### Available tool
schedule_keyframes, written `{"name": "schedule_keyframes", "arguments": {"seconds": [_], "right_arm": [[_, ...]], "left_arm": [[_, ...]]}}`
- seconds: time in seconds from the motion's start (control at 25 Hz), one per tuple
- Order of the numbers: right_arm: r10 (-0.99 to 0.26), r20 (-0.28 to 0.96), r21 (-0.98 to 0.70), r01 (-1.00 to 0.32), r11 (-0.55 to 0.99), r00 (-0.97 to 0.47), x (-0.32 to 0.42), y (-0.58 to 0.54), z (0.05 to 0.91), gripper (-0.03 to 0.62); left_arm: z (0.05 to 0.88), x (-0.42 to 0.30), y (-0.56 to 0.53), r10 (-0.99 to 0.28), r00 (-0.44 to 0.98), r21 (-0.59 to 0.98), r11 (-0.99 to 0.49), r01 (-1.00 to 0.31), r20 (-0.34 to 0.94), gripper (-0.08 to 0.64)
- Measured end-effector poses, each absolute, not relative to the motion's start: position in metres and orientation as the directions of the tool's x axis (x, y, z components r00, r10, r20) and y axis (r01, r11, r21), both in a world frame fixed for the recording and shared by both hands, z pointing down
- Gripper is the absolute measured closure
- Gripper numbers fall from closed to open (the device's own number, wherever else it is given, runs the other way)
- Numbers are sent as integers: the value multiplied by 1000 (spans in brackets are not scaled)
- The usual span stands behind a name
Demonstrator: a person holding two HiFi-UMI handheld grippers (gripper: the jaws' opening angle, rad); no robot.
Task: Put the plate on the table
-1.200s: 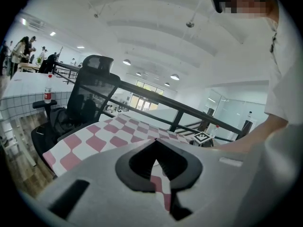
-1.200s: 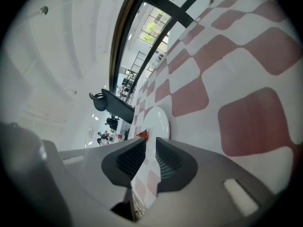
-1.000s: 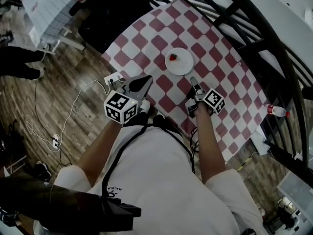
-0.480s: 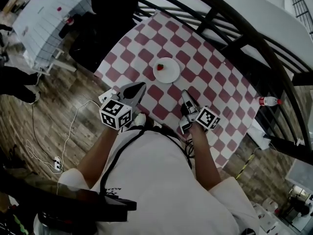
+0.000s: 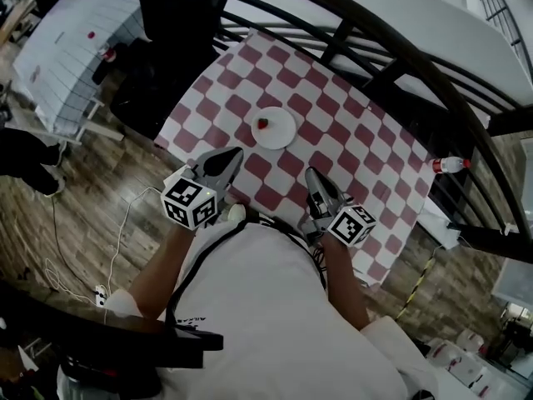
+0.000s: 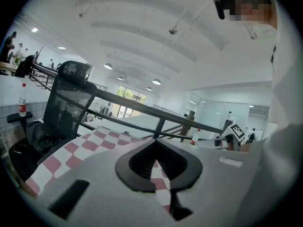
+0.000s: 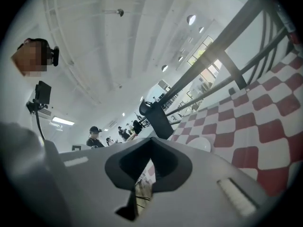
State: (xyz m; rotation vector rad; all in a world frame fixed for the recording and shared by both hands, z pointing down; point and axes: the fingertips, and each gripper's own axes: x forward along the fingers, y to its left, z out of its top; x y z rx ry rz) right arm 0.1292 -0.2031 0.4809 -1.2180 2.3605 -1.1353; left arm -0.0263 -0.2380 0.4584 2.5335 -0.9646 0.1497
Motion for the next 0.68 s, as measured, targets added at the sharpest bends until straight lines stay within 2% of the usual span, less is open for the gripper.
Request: {"name": "schedule_keyframes", "arguments": {"seconds": [0.68], "right_arm": [[-766, 131, -676, -622, 395, -629, 129, -209, 479, 587]], "left_arm": [[464, -22, -242, -591, 764, 370, -669, -644, 259, 554]]}}
